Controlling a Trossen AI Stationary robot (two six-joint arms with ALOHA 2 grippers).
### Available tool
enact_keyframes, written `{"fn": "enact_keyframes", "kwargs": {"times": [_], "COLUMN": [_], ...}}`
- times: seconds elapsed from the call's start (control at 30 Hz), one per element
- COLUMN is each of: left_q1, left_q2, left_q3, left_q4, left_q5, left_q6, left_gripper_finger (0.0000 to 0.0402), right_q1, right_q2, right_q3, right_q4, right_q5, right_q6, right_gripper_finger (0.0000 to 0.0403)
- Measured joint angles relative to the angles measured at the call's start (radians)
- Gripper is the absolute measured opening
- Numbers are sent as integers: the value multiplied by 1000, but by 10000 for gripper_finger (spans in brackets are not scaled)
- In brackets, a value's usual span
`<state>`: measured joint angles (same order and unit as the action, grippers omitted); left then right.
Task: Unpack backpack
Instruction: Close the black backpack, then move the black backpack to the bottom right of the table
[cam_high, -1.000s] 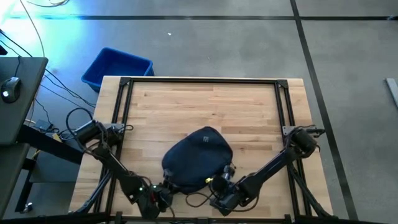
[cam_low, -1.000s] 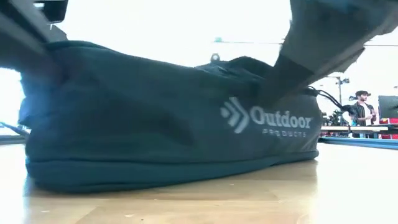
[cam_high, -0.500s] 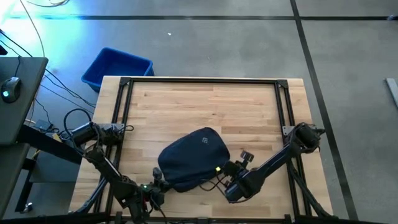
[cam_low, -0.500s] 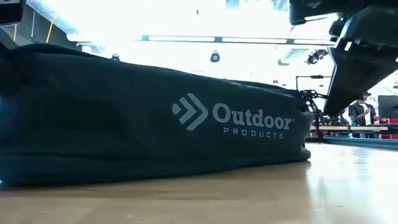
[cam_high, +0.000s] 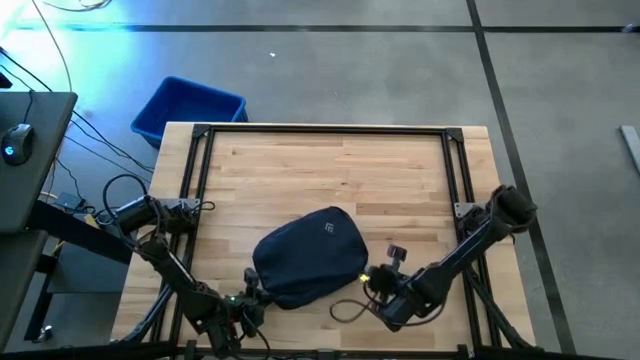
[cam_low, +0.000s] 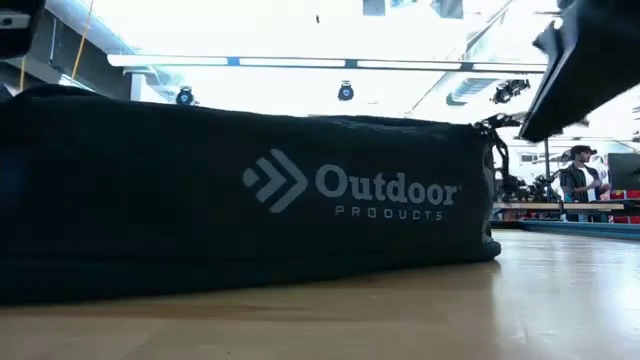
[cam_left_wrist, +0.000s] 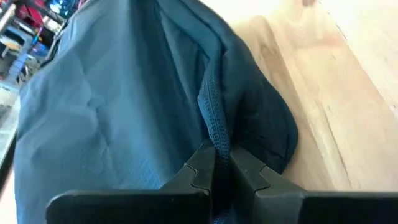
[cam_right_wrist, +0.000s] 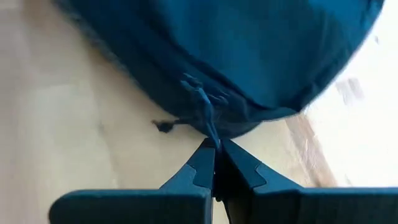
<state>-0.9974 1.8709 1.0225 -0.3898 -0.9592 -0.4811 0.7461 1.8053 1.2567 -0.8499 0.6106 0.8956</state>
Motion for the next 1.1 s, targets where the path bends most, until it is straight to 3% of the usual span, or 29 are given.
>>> {"fn": "enact_keyframes", "kwargs": {"times": [0.17,0.3,0.47,0.63,0.77,0.9,1.0,1.1], "left_q1": [7,5,7,7,8,20,52,93], "left_q2": [0,0,0,0,0,0,2,4], "left_q3": [0,0,-1,-1,-1,-1,-1,-1], "left_q4": [20,27,40,50,52,78,160,281], "left_q5": [8,22,22,20,19,15,24,83], "left_q6": [-16,-18,-21,-32,-59,-126,-126,4], "left_gripper_finger": [9,11,11,11,12,12,12,12], "right_q1": [20,17,-36,-111,-167,-178,-131,-46], "right_q2": [0,0,0,0,0,-2,-2,-3], "right_q3": [80,136,150,41,-77,-139,-157,-150], "right_q4": [-119,-162,-121,81,225,263,254,225], "right_q5": [-1,44,91,83,36,-93,-171,-253], "right_q6": [-14,-47,-158,-294,-298,-170,-57,86], "right_gripper_finger": [13,68,154,212,220,207,191,172]}}
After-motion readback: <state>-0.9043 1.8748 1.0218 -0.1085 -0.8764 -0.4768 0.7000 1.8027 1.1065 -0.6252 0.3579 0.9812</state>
